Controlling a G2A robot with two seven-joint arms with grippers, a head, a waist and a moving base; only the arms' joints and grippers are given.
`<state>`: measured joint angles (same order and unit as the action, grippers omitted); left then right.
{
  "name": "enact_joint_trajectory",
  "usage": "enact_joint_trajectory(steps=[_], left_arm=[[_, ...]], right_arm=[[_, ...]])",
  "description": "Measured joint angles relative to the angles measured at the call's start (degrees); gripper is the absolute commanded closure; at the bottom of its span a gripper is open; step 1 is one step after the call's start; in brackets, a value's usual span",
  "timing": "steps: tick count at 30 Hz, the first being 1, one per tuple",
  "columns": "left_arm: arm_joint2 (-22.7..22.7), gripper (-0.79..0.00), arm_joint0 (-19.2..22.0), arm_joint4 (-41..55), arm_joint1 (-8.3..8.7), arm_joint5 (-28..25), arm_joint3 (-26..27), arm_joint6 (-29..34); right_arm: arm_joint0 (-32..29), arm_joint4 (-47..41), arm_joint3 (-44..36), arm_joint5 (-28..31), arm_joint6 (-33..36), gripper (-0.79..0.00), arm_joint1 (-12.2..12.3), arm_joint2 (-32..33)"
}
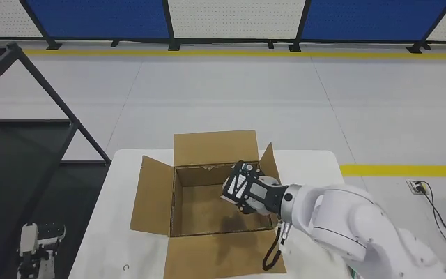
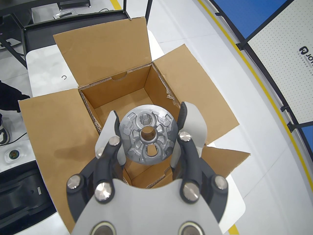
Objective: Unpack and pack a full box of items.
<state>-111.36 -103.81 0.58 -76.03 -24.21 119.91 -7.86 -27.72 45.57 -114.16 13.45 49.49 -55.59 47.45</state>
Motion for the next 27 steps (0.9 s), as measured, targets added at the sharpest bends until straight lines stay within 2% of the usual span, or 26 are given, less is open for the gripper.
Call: enact_joint_trajectory(steps=[7,10,15,20,27], left_arm=[[0.0,-0.785,0.0,0.0,0.0,0.0,0.0,0.0],[0.0,-0.785,0.0,0.0,0.0,0.0,0.0,0.0],[0.0,-0.785,0.0,0.0,0.0,0.0,0.0,0.0],[0.0,-0.785,0.0,0.0,0.0,0.0,0.0,0.0],[0.0,-0.785,0.0,0.0,0.0,0.0,0.0,0.0]], right_arm=[[-0.5,-0.5,0.5,-0.5,-0.6,0.0,-0.1,-0.2],[0.1,1.2,3.5,-0.8,-0.5,0.0,-1.2,-3.0],[6.9,1.9,13.2,-9.3,-0.3,0.0,-6.3,-13.1],[13.0,-0.5,26.0,-12.1,-0.9,0.0,-13.1,-22.6],[16.4,-2.2,40.5,-17.2,-1.0,0.0,-21.0,-28.7]])
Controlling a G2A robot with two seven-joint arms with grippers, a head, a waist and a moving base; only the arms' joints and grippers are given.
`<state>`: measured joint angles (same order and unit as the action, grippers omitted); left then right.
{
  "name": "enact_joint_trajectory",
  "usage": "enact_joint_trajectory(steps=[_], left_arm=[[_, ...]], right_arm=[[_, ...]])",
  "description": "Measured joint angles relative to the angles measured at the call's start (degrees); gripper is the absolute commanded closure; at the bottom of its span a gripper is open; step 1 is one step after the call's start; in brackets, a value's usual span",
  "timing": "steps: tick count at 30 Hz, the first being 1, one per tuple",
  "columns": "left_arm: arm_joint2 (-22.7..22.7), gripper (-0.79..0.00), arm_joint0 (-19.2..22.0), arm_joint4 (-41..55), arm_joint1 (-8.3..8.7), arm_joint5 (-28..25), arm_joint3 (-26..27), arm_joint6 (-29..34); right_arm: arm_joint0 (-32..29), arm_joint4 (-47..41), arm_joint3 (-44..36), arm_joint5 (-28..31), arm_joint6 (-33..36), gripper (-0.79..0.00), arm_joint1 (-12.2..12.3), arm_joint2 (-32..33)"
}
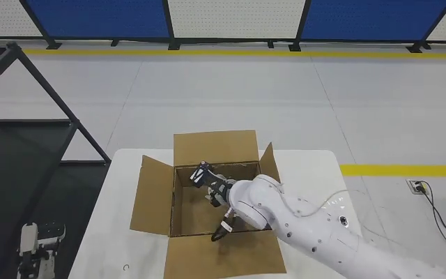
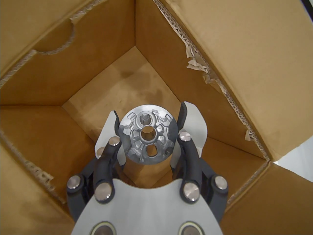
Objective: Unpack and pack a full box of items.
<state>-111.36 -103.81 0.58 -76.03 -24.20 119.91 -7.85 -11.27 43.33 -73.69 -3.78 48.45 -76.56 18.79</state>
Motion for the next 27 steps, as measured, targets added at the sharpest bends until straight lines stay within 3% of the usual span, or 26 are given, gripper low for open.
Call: enact_joint_trajectory(steps=[3,16,22,27], left_arm=[[0.0,-0.785,0.0,0.0,0.0,0.0,0.0,0.0],[0.0,-0.785,0.0,0.0,0.0,0.0,0.0,0.0],[0.0,-0.785,0.0,0.0,0.0,0.0,0.0,0.0],[0.0,-0.785,0.0,0.0,0.0,0.0,0.0,0.0]], right_arm=[[0.2,-2.4,4.3,0.1,-0.8,0.0,-2.5,-0.7],[-1.1,-1.6,4.8,0.3,-2.7,0.0,-2.8,-0.4],[-2.2,-1.5,11.2,-4.5,-7.3,0.0,-5.8,0.4],[-2.3,-4.2,18.9,-1.8,-11.2,0.0,-8.9,0.7]])
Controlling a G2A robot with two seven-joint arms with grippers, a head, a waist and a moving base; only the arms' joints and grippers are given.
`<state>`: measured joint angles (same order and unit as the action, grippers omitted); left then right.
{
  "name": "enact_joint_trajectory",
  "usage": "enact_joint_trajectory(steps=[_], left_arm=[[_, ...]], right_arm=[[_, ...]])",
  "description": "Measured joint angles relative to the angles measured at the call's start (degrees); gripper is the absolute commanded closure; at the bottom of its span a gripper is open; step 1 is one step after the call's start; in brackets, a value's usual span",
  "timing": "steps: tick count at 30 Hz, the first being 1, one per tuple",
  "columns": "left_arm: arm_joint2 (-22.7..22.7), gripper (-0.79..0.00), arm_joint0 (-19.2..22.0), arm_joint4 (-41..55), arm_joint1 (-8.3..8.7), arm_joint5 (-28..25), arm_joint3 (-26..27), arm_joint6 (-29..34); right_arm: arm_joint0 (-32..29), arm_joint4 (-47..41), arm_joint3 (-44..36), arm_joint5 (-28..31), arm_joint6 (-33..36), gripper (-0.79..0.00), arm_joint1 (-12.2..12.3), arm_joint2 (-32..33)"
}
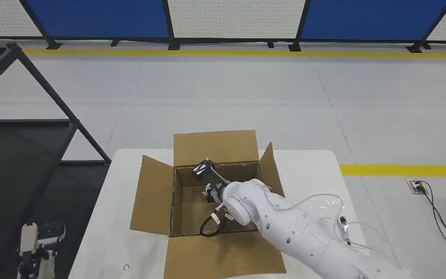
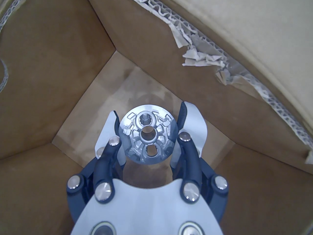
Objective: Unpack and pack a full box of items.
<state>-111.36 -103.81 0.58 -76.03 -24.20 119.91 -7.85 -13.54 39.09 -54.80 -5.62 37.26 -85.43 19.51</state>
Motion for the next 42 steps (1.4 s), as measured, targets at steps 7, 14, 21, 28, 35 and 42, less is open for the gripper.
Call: enact_joint_trajectory(steps=[7,14,21,28,35,42], left_arm=[[0.0,-0.785,0.0,0.0,0.0,0.0,0.0,0.0],[0.0,-0.785,0.0,0.0,0.0,0.0,0.0,0.0],[0.0,-0.785,0.0,0.0,0.0,0.0,0.0,0.0],[0.0,-0.785,0.0,0.0,0.0,0.0,0.0,0.0],[0.0,-0.785,0.0,0.0,0.0,0.0,0.0,0.0],[0.0,-0.785,0.0,0.0,0.0,0.0,0.0,0.0]], right_arm=[[0.7,-0.2,8.1,3.0,-0.7,0.0,-4.3,-1.1],[1.4,-0.3,14.6,4.9,-0.3,-0.785,-8.0,-1.2],[1.7,0.5,17.7,6.0,-0.9,-0.785,-10.1,-0.4],[0.5,2.9,15.6,4.2,-1.7,-0.785,-10.6,0.6],[-2.3,8.5,5.9,-1.0,-1.0,-0.785,-8.2,3.3],[-8.9,17.8,-11.0,-6.5,3.6,-0.785,-2.7,9.6]])
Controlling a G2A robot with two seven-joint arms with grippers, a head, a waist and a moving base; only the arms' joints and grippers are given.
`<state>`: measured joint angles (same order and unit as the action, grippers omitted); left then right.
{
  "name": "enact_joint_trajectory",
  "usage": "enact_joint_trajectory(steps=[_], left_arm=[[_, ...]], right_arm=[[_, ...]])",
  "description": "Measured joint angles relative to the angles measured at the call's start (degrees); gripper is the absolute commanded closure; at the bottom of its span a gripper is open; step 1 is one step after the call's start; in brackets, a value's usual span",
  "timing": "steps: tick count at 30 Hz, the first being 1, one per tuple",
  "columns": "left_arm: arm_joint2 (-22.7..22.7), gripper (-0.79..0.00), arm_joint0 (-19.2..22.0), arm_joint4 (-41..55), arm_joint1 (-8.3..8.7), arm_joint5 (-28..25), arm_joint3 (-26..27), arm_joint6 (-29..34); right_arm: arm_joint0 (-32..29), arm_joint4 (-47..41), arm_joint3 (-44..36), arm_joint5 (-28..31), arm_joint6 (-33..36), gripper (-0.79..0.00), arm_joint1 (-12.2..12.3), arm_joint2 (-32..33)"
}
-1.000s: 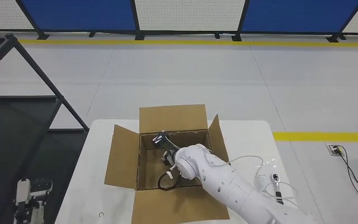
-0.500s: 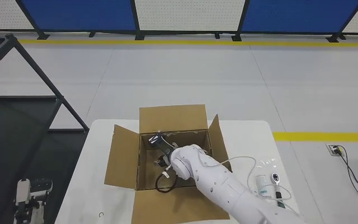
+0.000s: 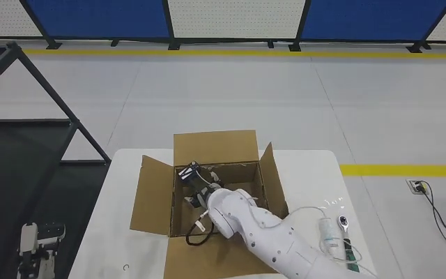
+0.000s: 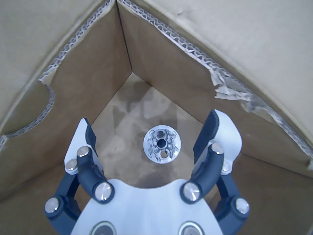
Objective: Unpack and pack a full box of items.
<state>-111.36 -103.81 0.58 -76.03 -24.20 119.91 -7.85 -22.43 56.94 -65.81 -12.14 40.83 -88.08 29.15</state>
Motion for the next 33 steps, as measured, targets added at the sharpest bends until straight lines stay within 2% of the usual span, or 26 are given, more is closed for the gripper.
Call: enact_joint_trajectory(steps=[4,8,12,15,17,29,33], left_arm=[[0.0,-0.785,0.0,0.0,0.0,0.0,0.0,0.0],[0.0,-0.785,0.0,0.0,0.0,0.0,0.0,0.0],[0.0,-0.785,0.0,0.0,0.0,0.0,0.0,0.0],[0.0,-0.785,0.0,0.0,0.0,0.0,0.0,0.0],[0.0,-0.785,0.0,0.0,0.0,0.0,0.0,0.0],[0.0,-0.785,0.0,0.0,0.0,0.0,0.0,0.0],[0.0,-0.785,0.0,0.0,0.0,0.0,0.0,0.0]], right_arm=[[-6.2,5.9,-12.1,0.4,3.2,-0.785,3.7,5.6],[-14.0,11.2,-26.0,4.5,5.4,-0.785,7.2,12.1],[-20.7,15.9,-37.5,8.0,7.0,-0.785,9.4,17.3],[-25.6,19.5,-45.5,8.5,9.1,-0.785,10.6,21.5],[-27.1,21.5,-47.8,7.6,10.2,-0.785,10.9,22.9],[-27.3,20.4,-47.3,7.8,9.4,-0.785,10.9,22.9],[-29.8,18.7,-51.8,9.8,7.3,-0.785,11.2,25.6]])
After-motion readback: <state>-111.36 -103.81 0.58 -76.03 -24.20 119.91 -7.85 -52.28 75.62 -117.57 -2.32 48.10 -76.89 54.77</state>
